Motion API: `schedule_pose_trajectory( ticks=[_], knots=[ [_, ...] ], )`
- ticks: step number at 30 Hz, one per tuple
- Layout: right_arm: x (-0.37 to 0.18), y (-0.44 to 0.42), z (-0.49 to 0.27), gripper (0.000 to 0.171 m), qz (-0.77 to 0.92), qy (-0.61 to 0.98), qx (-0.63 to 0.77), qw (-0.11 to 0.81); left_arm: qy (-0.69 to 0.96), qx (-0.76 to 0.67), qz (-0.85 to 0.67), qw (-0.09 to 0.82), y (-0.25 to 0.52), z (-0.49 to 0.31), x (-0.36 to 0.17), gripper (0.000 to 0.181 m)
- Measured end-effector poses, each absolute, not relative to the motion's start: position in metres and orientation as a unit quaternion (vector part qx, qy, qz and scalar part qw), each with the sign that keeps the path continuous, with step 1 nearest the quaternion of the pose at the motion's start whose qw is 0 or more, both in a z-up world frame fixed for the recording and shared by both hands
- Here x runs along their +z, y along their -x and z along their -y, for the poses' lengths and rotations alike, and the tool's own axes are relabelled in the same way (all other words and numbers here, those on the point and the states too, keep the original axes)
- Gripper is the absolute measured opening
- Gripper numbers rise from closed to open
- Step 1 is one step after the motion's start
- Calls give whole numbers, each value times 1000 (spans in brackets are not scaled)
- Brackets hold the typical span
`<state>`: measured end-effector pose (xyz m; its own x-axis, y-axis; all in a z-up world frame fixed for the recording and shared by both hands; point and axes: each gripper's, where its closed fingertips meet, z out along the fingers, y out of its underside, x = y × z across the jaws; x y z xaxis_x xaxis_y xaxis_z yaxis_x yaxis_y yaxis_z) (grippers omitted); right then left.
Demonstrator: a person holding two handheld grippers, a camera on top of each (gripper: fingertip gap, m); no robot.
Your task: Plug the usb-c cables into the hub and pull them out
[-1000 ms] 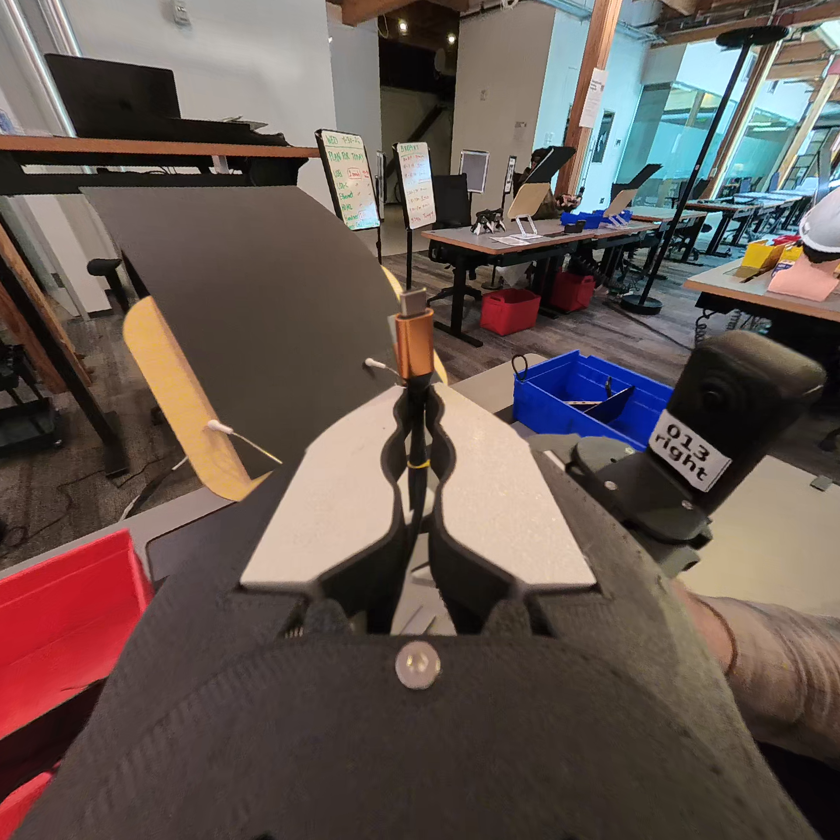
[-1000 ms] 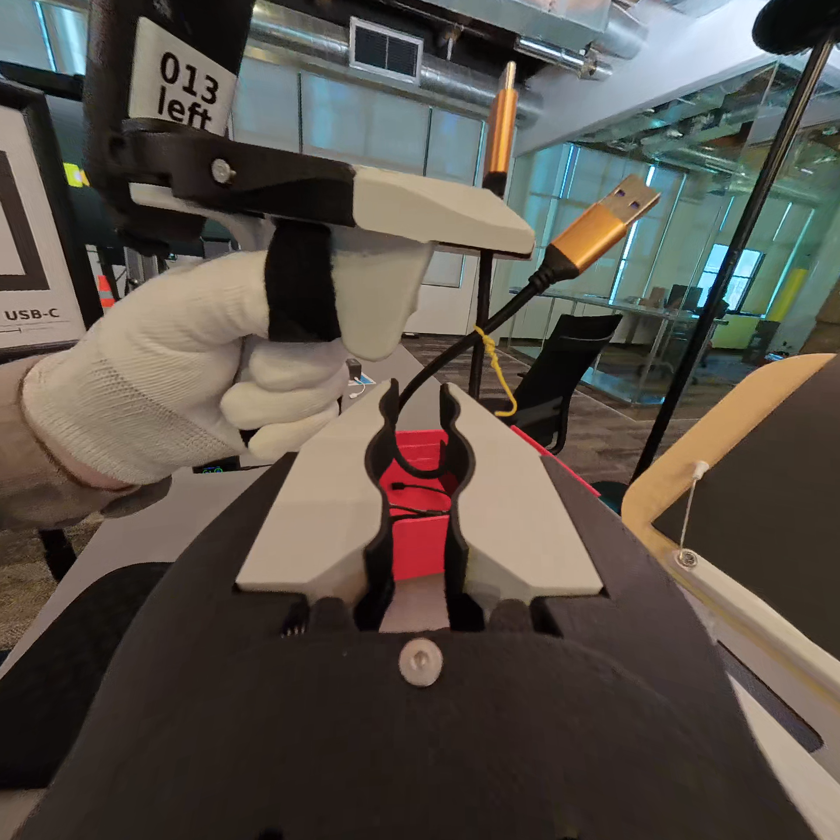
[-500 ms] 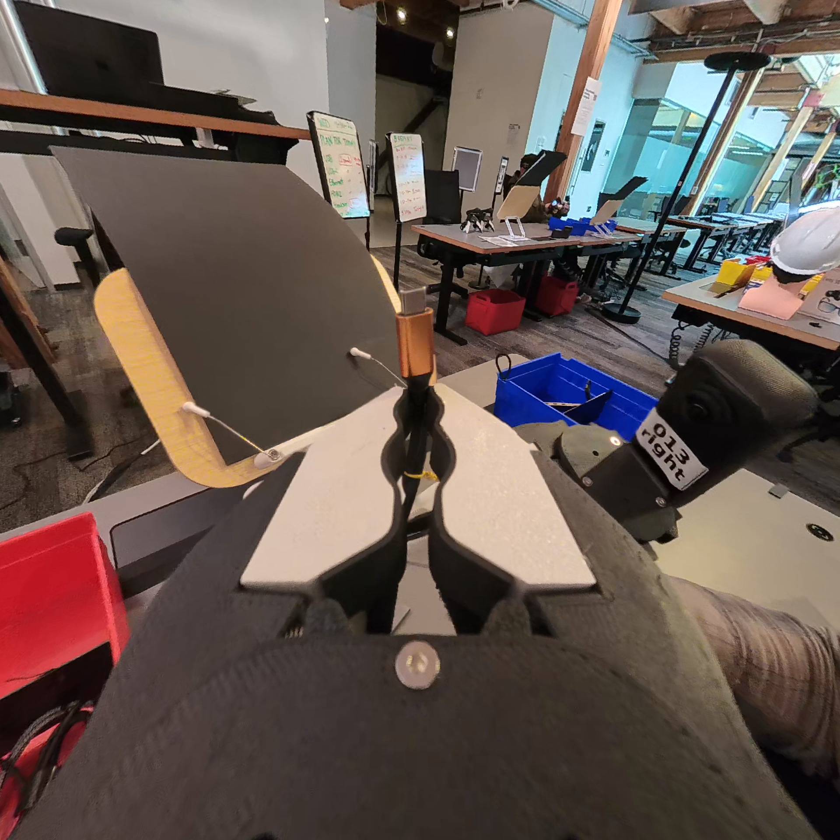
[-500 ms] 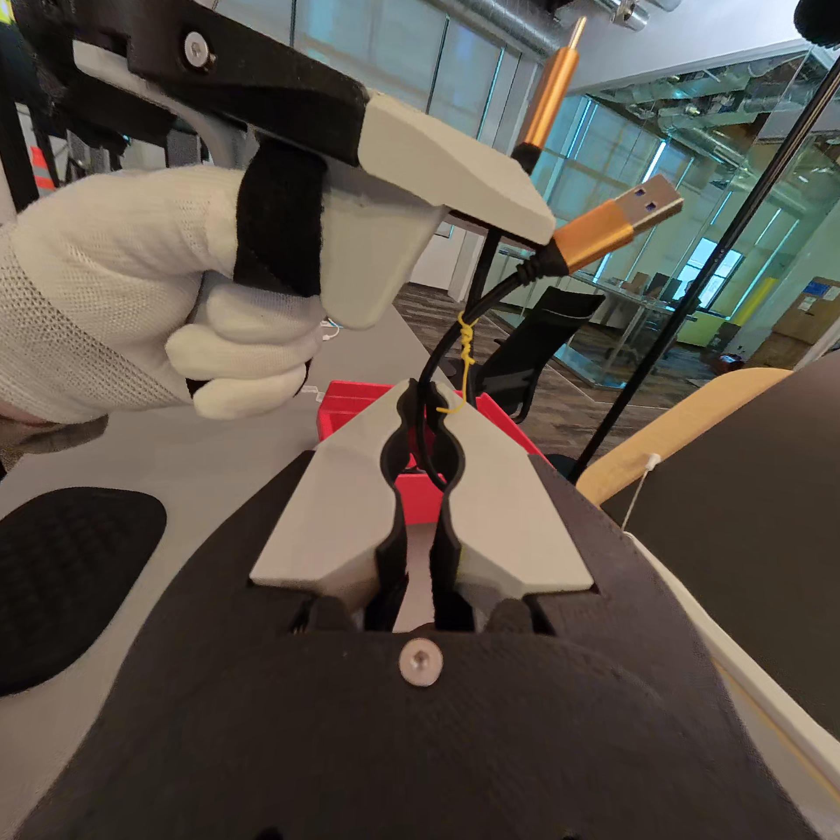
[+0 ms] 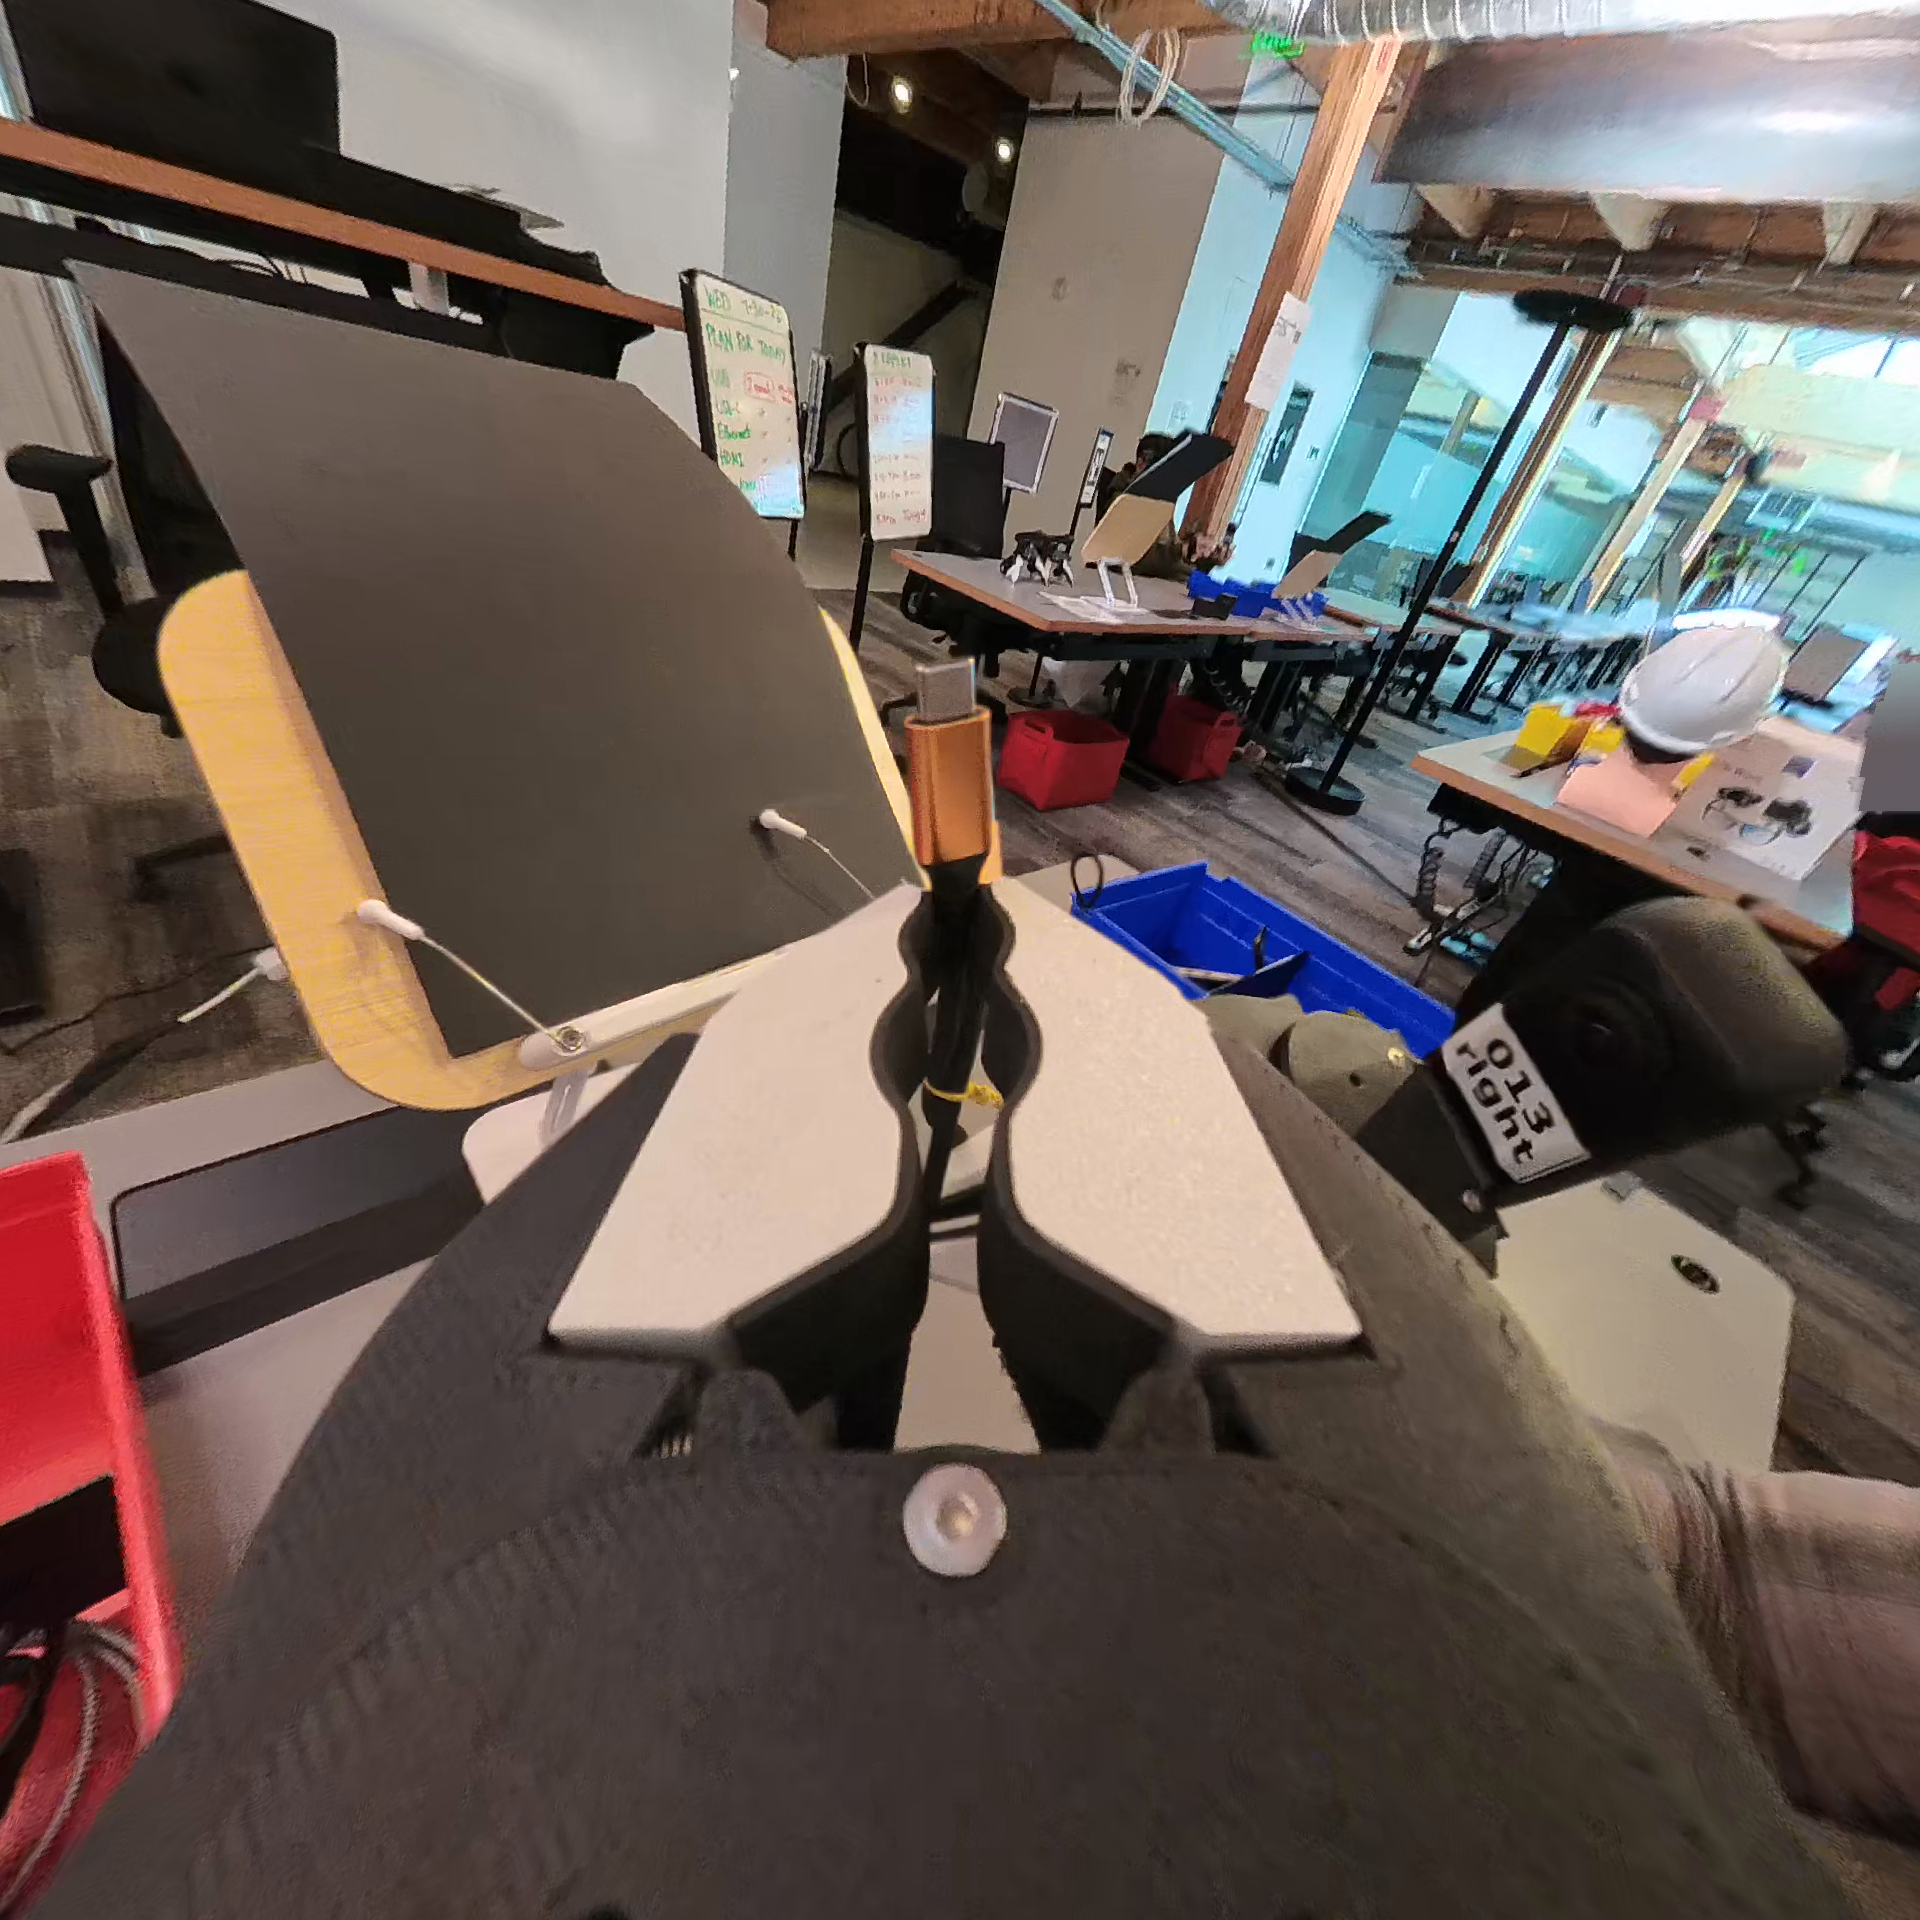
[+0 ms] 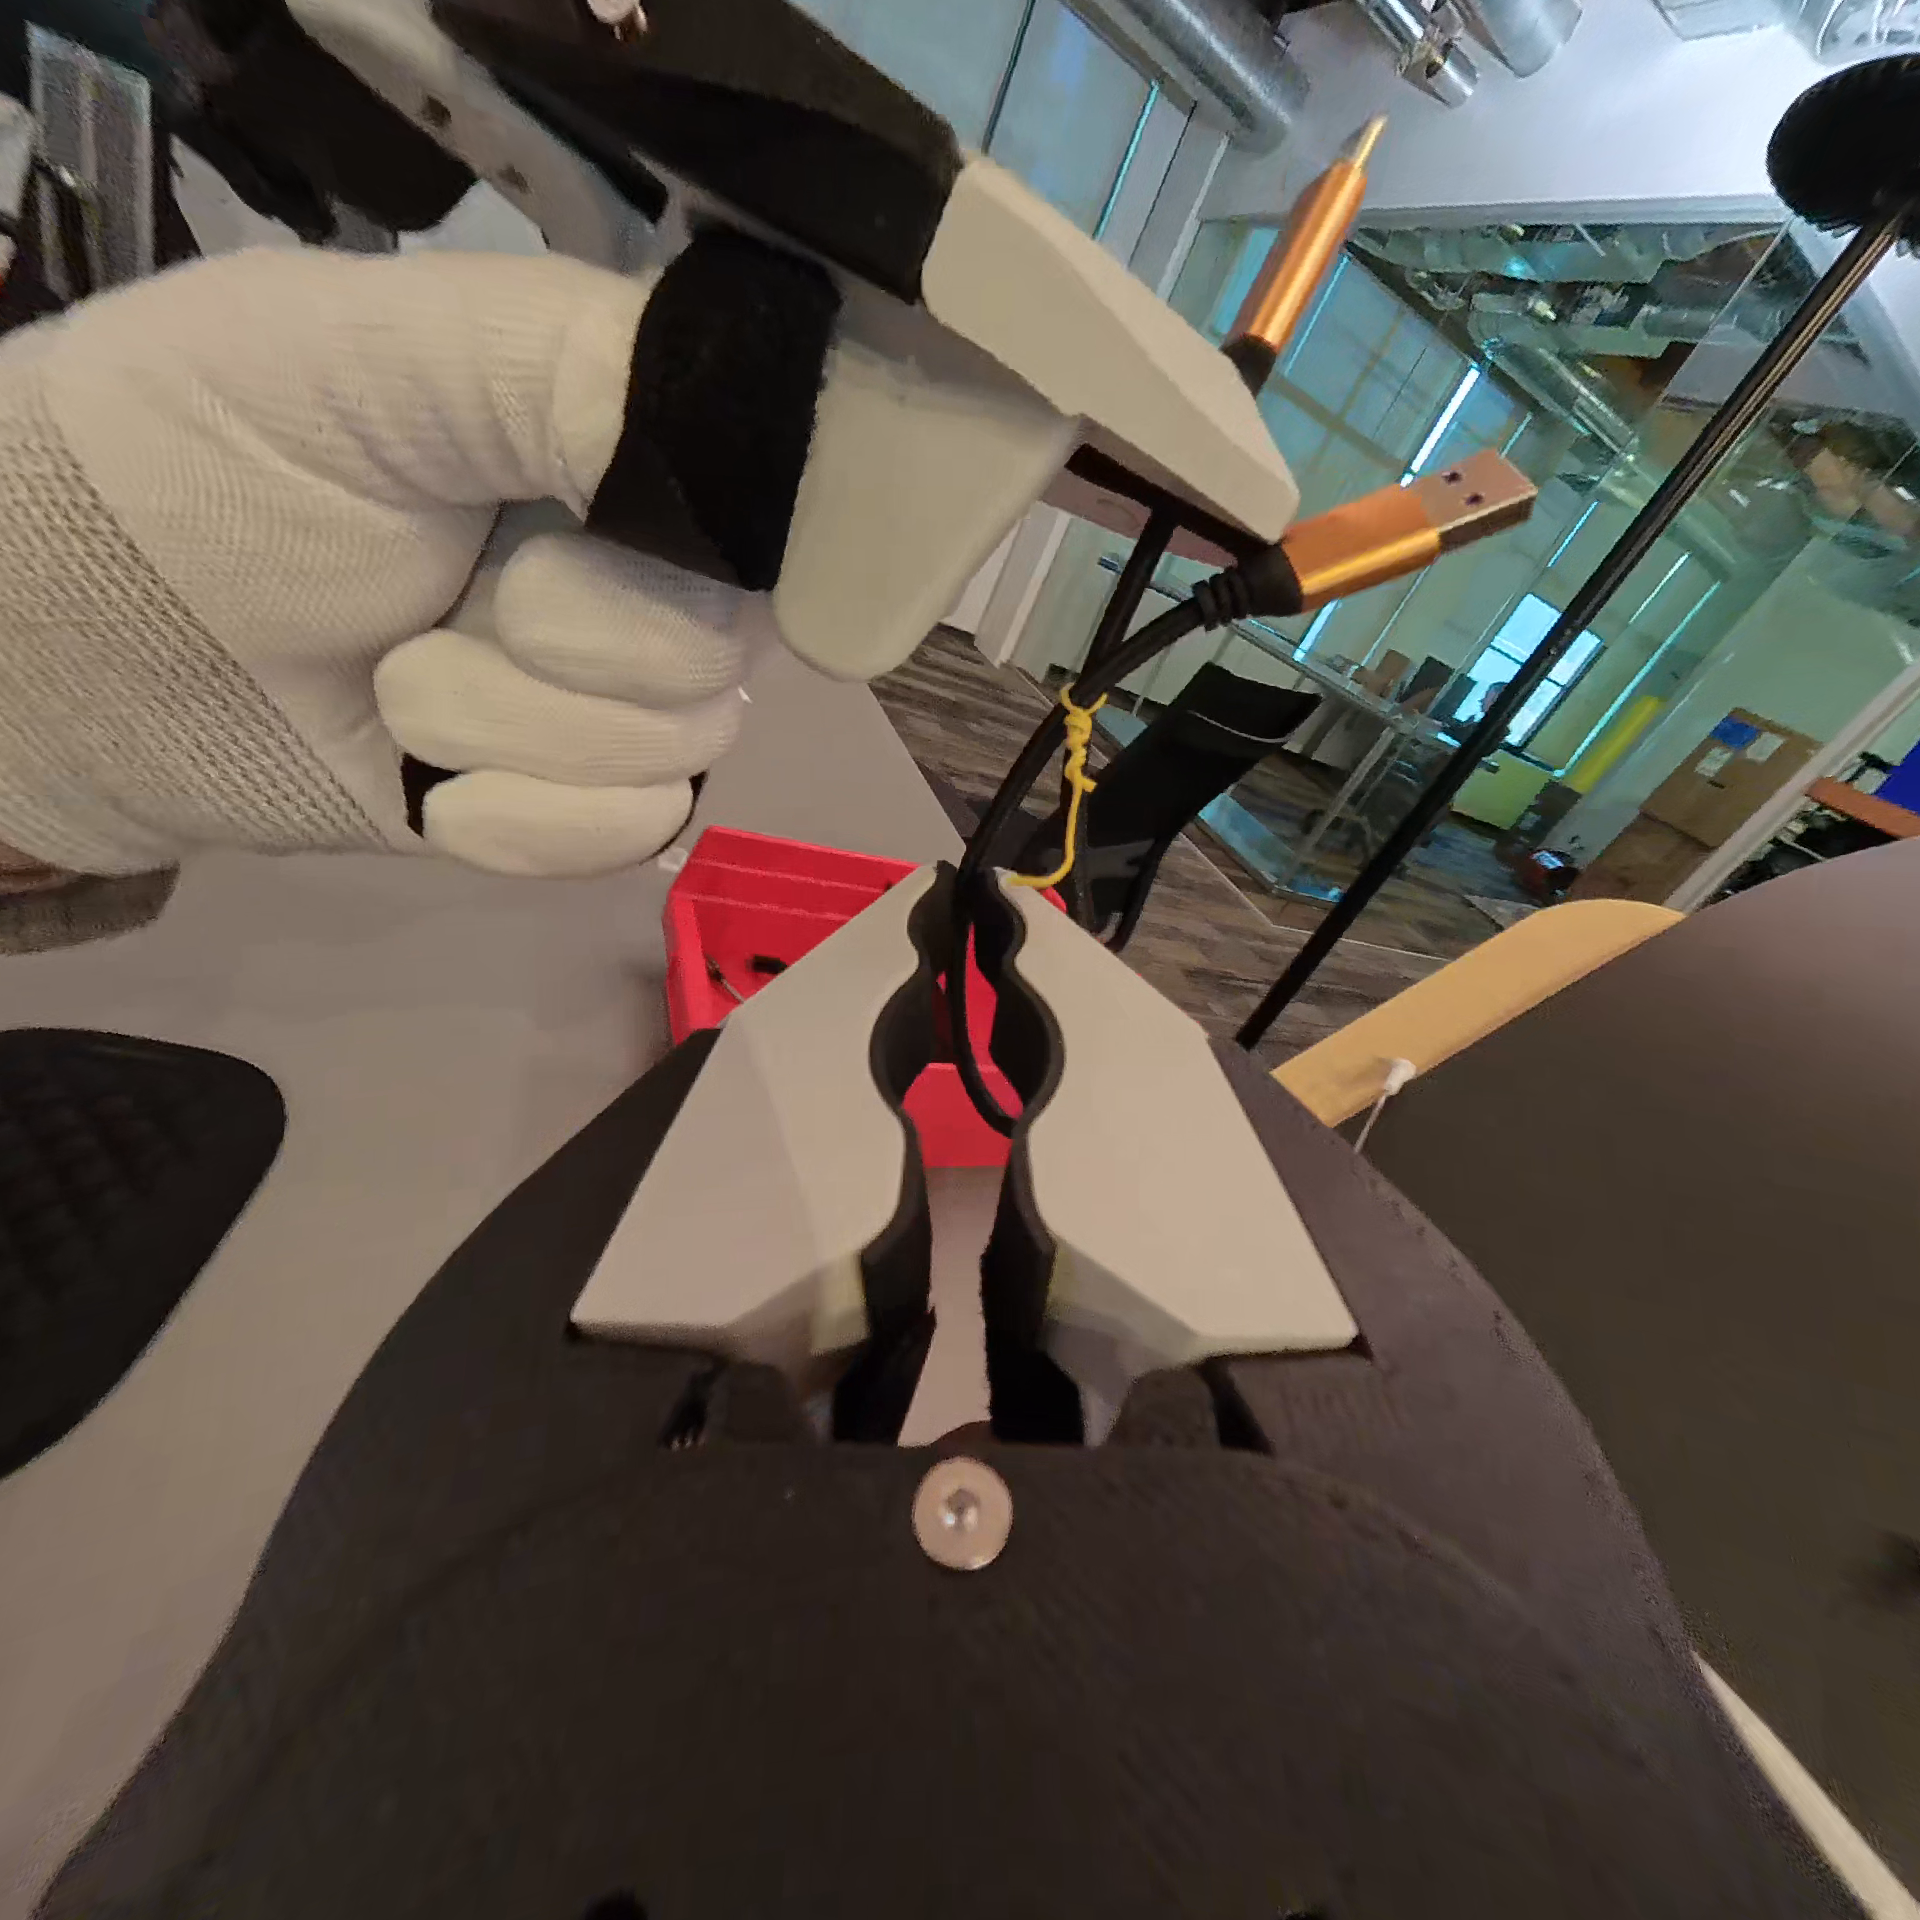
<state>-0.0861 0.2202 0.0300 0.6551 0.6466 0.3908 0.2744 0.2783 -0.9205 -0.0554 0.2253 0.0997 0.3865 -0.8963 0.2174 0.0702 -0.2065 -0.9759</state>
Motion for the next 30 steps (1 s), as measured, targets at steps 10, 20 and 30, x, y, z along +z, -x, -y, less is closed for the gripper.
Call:
schedule_pose_trajectory(
  ticks=[10,20,30],
  knots=[
    [46,75,-218,0,380,551,73,740,613,-489,-299,544,63,-222,112,6],
    [64,82,-205,6,333,545,151,755,599,-495,-308,548,51,-203,107,6],
    [51,85,-209,0,358,564,163,726,600,-486,-306,557,49,-198,103,5]
  ],
)
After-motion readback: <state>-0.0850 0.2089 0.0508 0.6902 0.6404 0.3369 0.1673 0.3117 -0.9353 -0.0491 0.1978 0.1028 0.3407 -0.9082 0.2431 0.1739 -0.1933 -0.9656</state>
